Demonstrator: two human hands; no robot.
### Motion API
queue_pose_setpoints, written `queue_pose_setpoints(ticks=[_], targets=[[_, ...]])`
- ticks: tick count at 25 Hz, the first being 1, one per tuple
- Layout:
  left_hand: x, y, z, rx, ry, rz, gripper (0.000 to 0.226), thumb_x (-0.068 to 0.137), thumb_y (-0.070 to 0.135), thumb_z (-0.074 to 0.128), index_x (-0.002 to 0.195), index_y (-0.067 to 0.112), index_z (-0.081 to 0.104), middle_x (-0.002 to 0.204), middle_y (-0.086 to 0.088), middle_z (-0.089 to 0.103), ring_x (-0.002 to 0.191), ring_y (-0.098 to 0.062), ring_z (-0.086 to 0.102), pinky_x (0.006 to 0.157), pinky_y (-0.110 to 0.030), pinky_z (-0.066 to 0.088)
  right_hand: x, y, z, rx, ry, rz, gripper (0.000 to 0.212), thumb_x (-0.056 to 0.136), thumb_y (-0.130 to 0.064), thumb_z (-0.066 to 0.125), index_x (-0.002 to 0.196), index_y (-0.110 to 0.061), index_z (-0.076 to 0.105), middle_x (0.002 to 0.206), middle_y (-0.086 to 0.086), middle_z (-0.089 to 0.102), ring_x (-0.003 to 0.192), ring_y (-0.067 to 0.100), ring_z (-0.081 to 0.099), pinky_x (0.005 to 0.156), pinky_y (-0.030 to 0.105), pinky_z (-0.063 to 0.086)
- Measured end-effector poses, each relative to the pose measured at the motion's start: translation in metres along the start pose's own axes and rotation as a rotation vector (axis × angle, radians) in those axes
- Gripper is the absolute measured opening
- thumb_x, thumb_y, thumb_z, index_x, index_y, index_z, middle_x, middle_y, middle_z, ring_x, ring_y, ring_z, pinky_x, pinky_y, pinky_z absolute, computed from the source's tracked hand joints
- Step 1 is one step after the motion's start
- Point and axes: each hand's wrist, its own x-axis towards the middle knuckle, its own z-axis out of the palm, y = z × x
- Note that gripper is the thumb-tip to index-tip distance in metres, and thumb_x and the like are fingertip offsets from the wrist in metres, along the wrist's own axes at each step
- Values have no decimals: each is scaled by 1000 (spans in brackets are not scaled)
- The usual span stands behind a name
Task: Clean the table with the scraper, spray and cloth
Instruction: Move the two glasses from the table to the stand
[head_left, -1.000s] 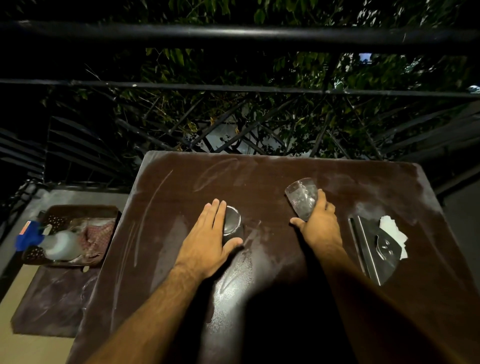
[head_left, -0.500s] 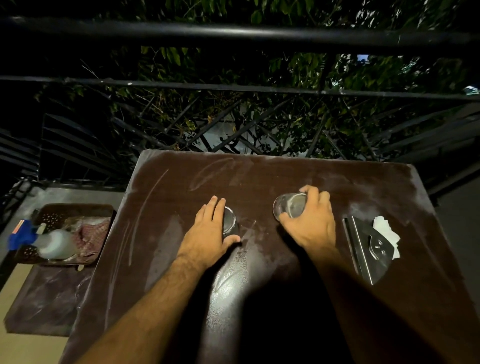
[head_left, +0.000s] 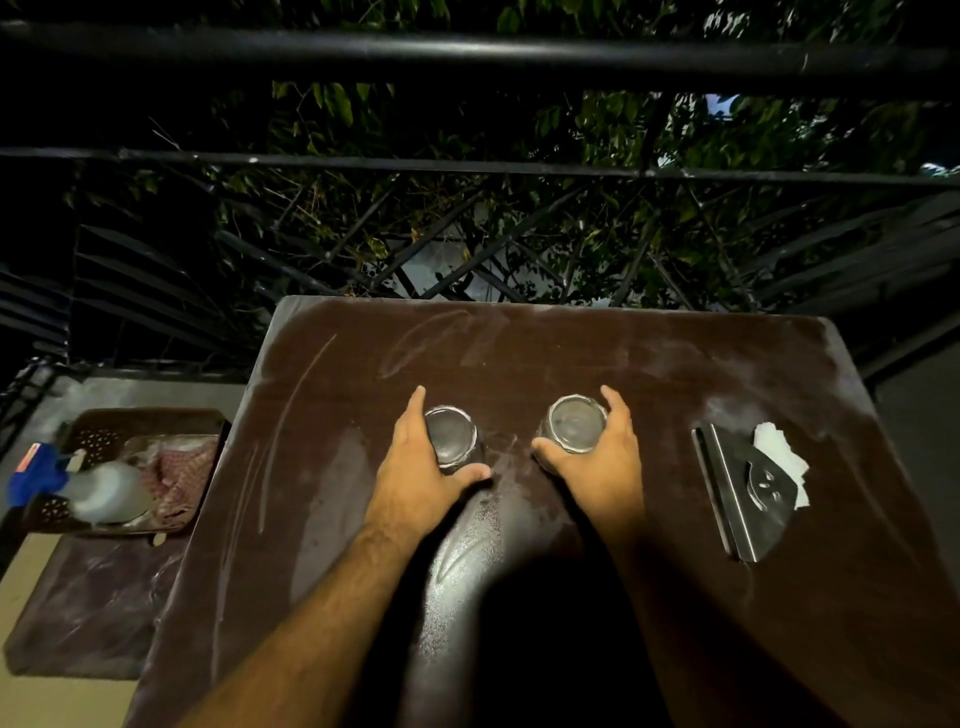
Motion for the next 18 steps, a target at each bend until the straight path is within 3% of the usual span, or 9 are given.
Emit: queue_pose_setpoints(ticks=[2, 6, 10, 15, 18], targets=[[2, 1, 0, -70, 25, -62, 130, 56, 49, 94, 157, 34, 13, 157, 5, 40, 138, -19, 47, 114, -38, 38, -4, 3, 4, 111, -1, 70, 113, 55, -46, 91, 146, -44, 24, 139, -3, 53, 126, 20, 51, 107, 42, 43], [3, -5, 2, -165, 66, -89, 133, 51, 42, 98, 156, 29, 17, 150, 5, 51, 133, -18, 53, 114, -35, 41, -8, 5, 9, 269, 27, 94, 113, 57, -28, 94, 147, -40, 28, 135, -9, 57, 121, 13, 55, 106, 31, 41], [-1, -11, 15, -306, 144, -153, 120, 50, 40, 98, 149, 29, 32, 128, 12, 62, 115, -10, 60, 99, -23, 42, -10, 9, 16, 319, 57, 103, 94, 56, -23, 94, 135, -38, 45, 121, -14, 64, 113, 9, 60, 100, 27, 45], [-6, -8, 23, -345, 269, -167, 87, 55, 38, 96, 131, 34, 53, 102, 22, 67, 98, -3, 64, 90, -16, 46, -11, 15, 19, 295, 104, 52, 84, 60, -30, 92, 131, -36, 48, 122, -12, 63, 114, 10, 59, 101, 28, 46], [-7, -11, 13, -329, 291, -144, 87, 55, 41, 96, 132, 34, 55, 102, 22, 67, 99, -4, 63, 86, -15, 43, -21, 17, 14, 296, 145, 17, 81, 62, -29, 92, 131, -36, 49, 123, -12, 62, 114, 9, 58, 97, 25, 45]])
